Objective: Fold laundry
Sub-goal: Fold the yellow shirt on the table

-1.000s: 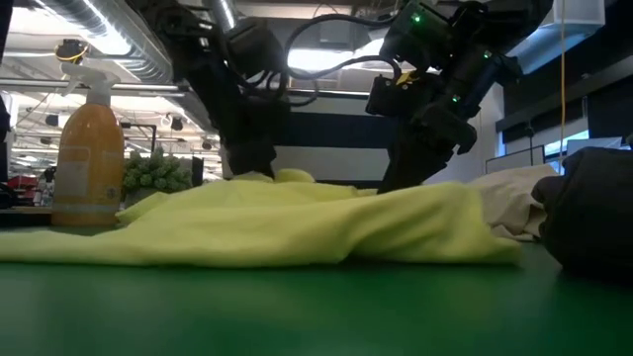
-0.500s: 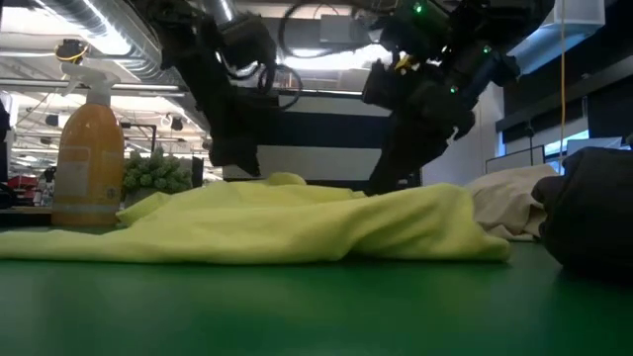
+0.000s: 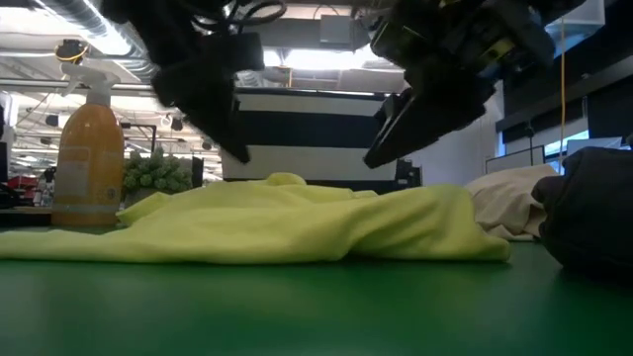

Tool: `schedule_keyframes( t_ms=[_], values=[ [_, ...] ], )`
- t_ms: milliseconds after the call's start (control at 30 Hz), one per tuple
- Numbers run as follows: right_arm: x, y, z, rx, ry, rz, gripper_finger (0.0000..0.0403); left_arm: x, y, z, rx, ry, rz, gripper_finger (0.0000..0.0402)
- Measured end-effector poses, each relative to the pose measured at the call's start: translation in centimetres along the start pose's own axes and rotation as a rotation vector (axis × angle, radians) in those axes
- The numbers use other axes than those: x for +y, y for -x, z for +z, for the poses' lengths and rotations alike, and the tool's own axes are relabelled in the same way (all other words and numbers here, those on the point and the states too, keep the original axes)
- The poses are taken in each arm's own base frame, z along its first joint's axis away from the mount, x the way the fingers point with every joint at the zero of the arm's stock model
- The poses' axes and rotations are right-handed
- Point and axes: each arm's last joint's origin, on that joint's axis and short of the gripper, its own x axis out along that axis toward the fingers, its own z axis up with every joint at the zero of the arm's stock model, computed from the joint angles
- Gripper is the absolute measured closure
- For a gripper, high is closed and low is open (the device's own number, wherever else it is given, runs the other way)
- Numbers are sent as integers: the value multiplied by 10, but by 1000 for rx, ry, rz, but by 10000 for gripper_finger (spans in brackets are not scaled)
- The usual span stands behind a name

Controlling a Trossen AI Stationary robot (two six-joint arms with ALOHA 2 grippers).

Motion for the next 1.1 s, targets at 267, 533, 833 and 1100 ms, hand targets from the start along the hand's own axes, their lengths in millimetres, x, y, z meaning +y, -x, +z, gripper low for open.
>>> schedule_keyframes(
  t_ms=[267, 533, 833, 1100],
  values=[
    [16, -28, -23, 119, -86, 57, 331, -76, -24, -31, 133, -37, -140, 266],
    [50, -42, -41, 214, -125, 225, 398, -132, -20, -50, 178, 36, -394, 266],
    [84, -36, -17, 223, -75, 350, 393, -141, 38, -29, 61, 25, -518, 266],
    [84, -24, 34, 177, 95, 265, 391, -101, 98, -15, -187, -26, -160, 266]
  ],
)
